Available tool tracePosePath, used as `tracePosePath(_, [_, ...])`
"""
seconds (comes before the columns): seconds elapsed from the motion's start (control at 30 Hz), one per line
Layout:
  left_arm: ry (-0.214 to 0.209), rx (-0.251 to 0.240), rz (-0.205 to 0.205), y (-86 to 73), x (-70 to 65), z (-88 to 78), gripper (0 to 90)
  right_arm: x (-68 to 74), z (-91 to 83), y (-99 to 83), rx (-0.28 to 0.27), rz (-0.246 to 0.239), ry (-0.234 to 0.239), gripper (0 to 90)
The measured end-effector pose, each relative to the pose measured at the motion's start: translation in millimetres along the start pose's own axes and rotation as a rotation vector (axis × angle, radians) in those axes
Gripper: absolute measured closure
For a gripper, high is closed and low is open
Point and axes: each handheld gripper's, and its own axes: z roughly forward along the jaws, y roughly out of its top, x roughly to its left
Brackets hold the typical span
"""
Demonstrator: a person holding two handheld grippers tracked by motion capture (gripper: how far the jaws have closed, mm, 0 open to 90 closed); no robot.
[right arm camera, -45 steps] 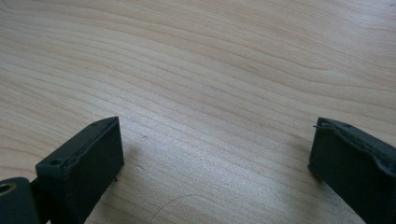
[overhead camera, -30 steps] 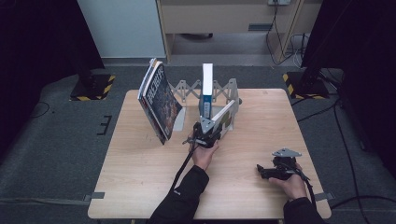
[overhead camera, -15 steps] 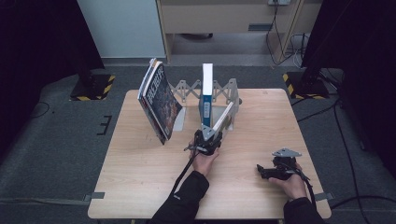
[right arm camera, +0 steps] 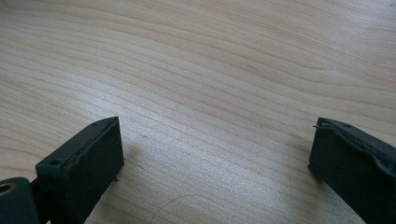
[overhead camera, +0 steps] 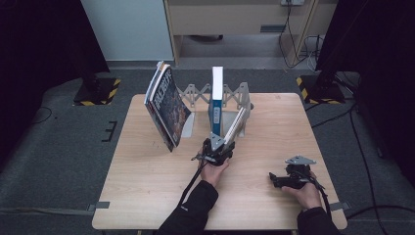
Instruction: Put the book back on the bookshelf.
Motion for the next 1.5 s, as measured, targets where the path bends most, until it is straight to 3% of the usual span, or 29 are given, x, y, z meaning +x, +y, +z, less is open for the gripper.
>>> tracePosePath(0.17, [-0.015,-0.02,-0.006,-2.0,0.0,-12.3,61.9,0.0,0.0,0.0,0.0,0.0,0.0,2.9])
tracePosePath(0.37, [-0.003,-0.02,-0.008,-2.0,0.3,-19.9,67.9,0.0,0.0,0.0,0.0,0.0,0.0,2.9])
tracePosePath(0.77, [-0.002,-0.028,-0.019,8.1,-10.1,2.4,65.6,-0.1,0.0,0.0,0.0,0.0,0.0,2.9])
tracePosePath(1.03, [-0.032,-0.022,-0.006,8.1,-12.2,10.0,61.7,0.0,0.0,0.0,0.0,0.0,0.0,2.9])
tracePosePath(1.27, [-0.1,-0.006,0.0,5.2,-8.5,-3.8,62.0,0.0,0.0,0.0,0.0,0.0,0.0,2.9])
tracePosePath(1.5, [-0.12,0.004,0.028,6.5,-7.5,-11.9,68.2,0.0,0.0,0.0,0.0,0.0,0.0,2.9])
